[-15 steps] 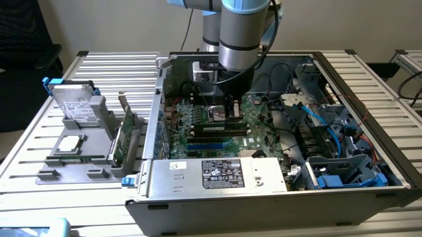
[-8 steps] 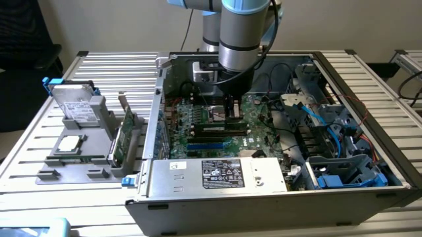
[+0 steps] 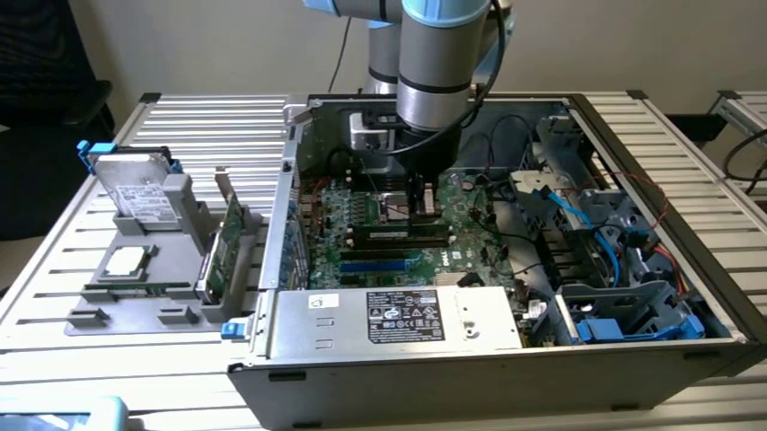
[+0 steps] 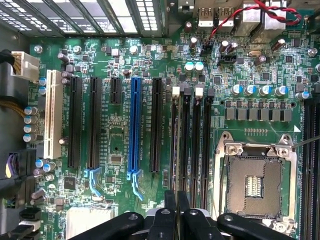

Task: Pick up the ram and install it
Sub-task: 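Insert the ram into the slot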

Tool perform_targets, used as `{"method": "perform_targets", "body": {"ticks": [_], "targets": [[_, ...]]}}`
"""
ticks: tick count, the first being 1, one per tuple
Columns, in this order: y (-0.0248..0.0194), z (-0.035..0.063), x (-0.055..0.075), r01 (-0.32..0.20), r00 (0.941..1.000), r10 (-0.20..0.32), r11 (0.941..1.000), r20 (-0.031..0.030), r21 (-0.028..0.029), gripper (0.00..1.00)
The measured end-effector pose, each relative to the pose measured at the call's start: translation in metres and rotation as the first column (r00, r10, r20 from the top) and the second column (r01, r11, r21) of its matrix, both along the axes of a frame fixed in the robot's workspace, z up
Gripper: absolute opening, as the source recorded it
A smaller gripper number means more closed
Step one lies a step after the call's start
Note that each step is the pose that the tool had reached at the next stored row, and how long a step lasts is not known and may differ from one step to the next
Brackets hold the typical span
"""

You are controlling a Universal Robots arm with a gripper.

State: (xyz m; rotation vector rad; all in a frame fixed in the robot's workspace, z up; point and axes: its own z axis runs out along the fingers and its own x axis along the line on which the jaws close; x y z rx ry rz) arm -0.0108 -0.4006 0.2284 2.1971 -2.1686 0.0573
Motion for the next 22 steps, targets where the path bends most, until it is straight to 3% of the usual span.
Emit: {"method": "perform_targets", "body": {"ticks": [22], "targets": [[-0.0006, -0.0006, 0.0001, -0.001, 1.0000, 0.001, 1.0000, 0.0001, 0.0000, 0.13]]}}
